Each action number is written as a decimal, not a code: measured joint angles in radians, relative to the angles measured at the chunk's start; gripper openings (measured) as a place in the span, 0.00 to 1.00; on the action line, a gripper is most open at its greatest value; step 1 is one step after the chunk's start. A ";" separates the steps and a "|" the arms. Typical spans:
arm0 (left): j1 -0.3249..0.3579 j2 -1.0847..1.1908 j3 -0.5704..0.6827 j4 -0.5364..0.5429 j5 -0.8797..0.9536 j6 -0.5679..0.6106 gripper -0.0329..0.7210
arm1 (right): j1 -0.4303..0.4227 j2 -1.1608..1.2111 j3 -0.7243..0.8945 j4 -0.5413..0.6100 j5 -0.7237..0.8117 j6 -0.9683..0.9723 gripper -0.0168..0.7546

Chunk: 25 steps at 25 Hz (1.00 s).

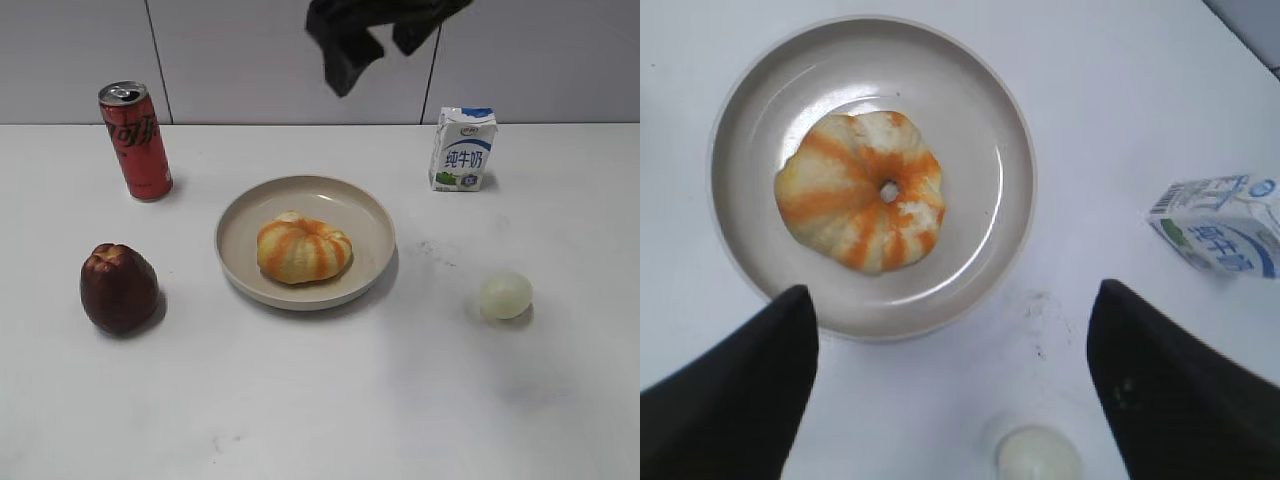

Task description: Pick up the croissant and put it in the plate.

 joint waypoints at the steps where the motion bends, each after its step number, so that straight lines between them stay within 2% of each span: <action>1: 0.000 0.000 0.000 0.000 0.000 -0.001 0.36 | -0.018 -0.039 0.026 0.013 0.004 -0.003 0.85; 4: 0.000 0.000 0.000 0.000 0.000 0.000 0.36 | -0.073 -0.150 0.134 0.028 0.005 -0.009 0.85; 12: 0.000 0.000 0.000 0.000 0.000 0.000 0.36 | -0.234 -0.507 0.564 0.045 -0.069 -0.003 0.84; 20: 0.000 0.000 0.000 0.000 0.000 0.000 0.36 | -0.241 -0.886 0.942 0.070 -0.085 0.081 0.84; 25: 0.000 0.000 0.000 0.000 0.000 -0.001 0.36 | -0.241 -1.163 1.106 0.047 -0.085 0.089 0.84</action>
